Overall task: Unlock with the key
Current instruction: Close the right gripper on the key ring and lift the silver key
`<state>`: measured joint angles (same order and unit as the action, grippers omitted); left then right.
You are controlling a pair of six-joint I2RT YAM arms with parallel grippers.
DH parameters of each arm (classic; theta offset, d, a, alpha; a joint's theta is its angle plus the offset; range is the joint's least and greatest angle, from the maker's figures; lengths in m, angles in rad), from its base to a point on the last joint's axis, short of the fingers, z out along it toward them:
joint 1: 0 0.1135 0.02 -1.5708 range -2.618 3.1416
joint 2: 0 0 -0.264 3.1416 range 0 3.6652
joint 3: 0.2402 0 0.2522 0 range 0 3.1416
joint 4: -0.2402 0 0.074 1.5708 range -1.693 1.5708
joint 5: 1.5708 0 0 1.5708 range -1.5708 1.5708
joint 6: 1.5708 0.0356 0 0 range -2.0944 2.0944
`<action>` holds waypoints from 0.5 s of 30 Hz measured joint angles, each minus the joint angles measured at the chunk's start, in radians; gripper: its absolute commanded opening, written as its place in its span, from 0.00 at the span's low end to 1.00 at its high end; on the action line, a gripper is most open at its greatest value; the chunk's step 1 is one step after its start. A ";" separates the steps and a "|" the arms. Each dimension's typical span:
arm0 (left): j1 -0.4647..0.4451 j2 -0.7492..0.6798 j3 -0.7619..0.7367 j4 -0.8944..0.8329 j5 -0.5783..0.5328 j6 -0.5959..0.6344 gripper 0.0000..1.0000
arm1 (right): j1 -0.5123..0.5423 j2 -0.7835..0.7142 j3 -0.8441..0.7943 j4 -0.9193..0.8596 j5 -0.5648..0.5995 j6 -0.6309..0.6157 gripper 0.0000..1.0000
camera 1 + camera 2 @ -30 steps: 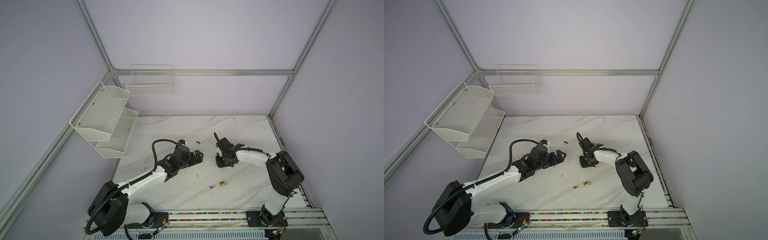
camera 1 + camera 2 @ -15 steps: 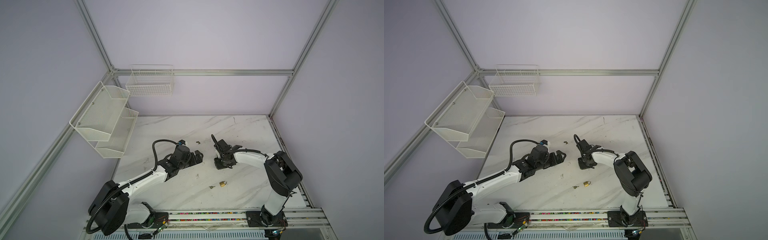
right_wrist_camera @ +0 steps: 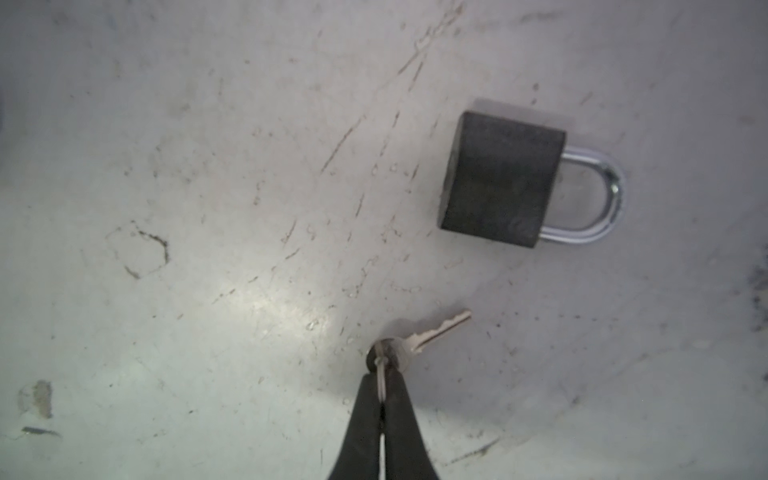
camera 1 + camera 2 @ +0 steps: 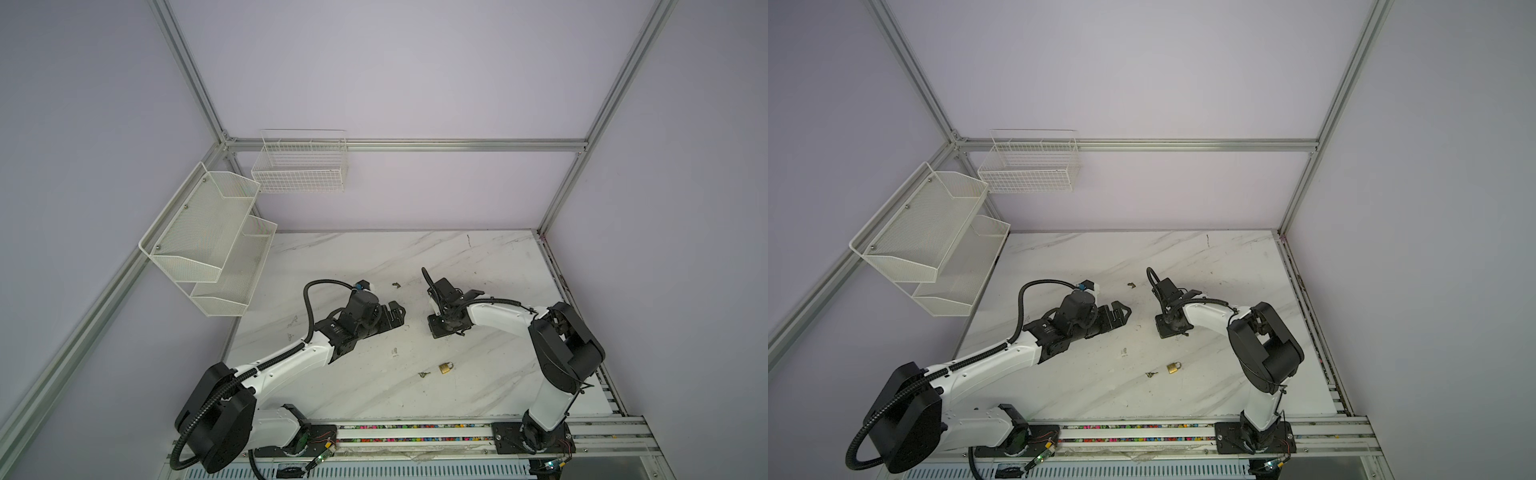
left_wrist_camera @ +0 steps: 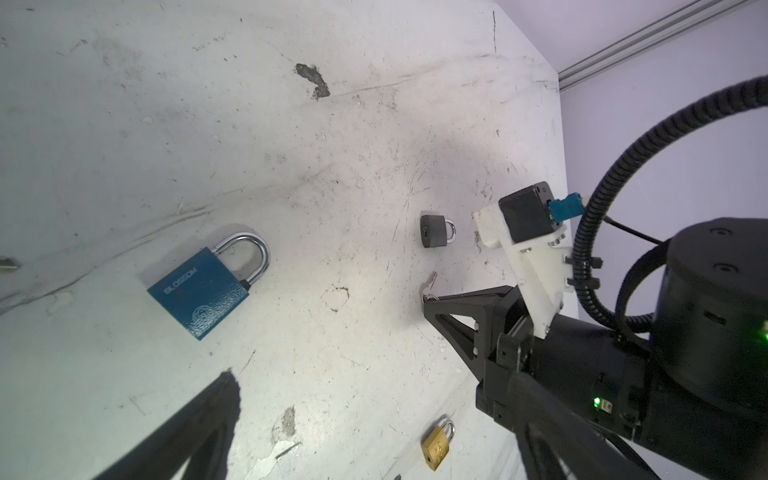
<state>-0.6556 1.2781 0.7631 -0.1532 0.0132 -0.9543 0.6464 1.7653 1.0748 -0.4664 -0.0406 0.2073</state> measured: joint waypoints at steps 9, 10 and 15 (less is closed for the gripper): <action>0.129 -0.163 0.000 -0.059 0.051 0.001 1.00 | 0.002 -0.027 0.087 0.007 -0.040 -0.105 0.00; 0.162 -0.188 0.000 -0.064 0.073 -0.005 1.00 | 0.002 -0.034 0.102 0.013 -0.054 -0.119 0.00; 0.293 -0.278 0.000 -0.077 0.169 -0.032 1.00 | 0.020 -0.058 0.184 0.040 -0.117 -0.200 0.00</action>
<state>-0.3626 1.0004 0.7628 -0.2302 0.1818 -0.9867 0.6662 1.7077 1.2587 -0.4267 -0.1577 0.0078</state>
